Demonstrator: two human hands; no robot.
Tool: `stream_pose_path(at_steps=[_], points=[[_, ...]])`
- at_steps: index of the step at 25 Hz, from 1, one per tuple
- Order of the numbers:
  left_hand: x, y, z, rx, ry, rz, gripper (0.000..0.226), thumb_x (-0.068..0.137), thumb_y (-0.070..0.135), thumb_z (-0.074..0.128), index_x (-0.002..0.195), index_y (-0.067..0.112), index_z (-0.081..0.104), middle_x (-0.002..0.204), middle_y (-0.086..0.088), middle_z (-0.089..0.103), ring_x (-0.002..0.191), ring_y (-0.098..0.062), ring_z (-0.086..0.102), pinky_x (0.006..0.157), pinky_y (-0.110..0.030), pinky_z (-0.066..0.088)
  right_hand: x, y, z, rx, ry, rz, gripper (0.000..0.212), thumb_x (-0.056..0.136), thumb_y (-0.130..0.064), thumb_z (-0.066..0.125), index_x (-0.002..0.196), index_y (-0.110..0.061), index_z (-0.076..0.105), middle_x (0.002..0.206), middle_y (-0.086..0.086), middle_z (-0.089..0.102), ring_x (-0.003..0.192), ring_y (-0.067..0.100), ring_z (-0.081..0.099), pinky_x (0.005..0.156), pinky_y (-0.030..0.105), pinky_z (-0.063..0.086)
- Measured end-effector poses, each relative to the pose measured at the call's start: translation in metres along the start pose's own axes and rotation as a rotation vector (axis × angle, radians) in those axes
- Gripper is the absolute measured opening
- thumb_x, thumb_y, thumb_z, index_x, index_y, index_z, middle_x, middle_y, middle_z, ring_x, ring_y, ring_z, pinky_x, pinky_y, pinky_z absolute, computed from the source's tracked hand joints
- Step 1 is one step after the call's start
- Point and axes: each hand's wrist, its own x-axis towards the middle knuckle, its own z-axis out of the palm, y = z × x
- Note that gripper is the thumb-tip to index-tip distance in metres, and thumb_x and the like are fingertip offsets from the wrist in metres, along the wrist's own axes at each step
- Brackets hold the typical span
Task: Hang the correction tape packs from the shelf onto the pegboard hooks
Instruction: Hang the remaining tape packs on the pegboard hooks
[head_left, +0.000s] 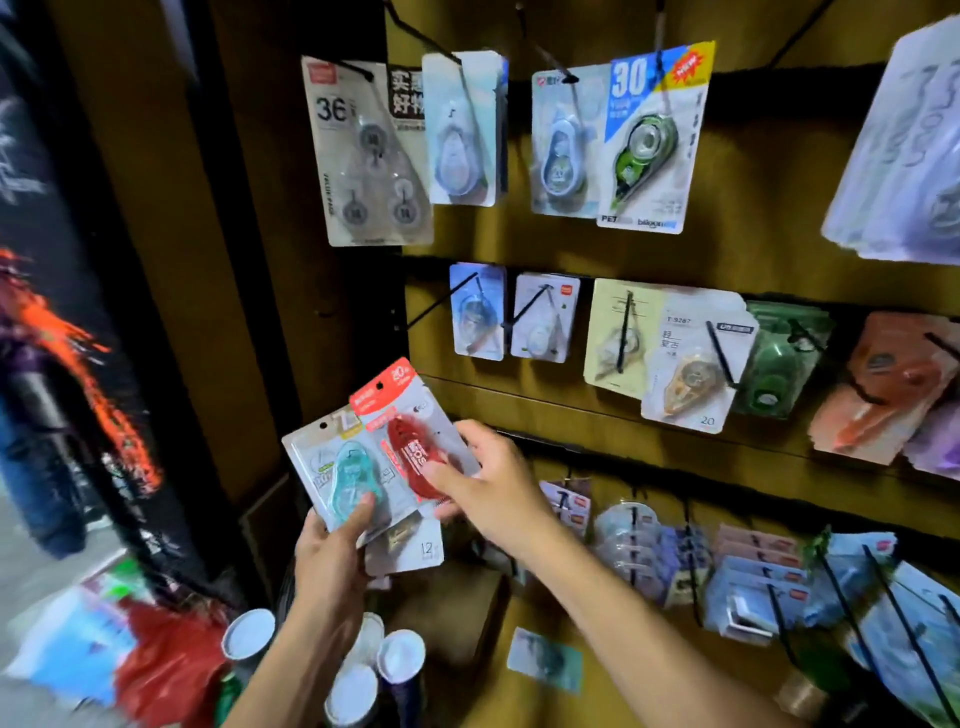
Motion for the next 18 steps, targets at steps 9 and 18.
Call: stream_pose_path(at_steps=[9, 18], points=[[0.039, 0.013, -0.057, 0.008, 0.03, 0.086, 0.024, 0.092, 0.008, 0.061, 0.115, 0.012, 0.063, 0.108, -0.011, 0.073, 0.083, -0.024, 0.074, 0.067, -0.044, 0.061, 0.098, -0.021, 0.082, 0.197, 0.035, -0.009, 0.016, 0.091, -0.011, 0.065, 0.105, -0.015, 0.059, 0.103, 0.008, 0.068, 0.092, 0.026, 0.072, 0.066, 0.04, 0.061], [0.044, 0.007, -0.059, 0.019, 0.028, 0.059, 0.029, 0.092, 0.008, 0.062, 0.12, 0.014, 0.061, 0.109, -0.008, 0.074, 0.09, -0.026, 0.074, 0.084, -0.054, 0.056, 0.083, -0.022, 0.085, 0.161, 0.13, -0.025, 0.019, 0.091, -0.017, 0.063, 0.109, -0.012, 0.061, 0.105, 0.007, 0.07, 0.085, 0.022, 0.073, 0.057, 0.032, 0.061]])
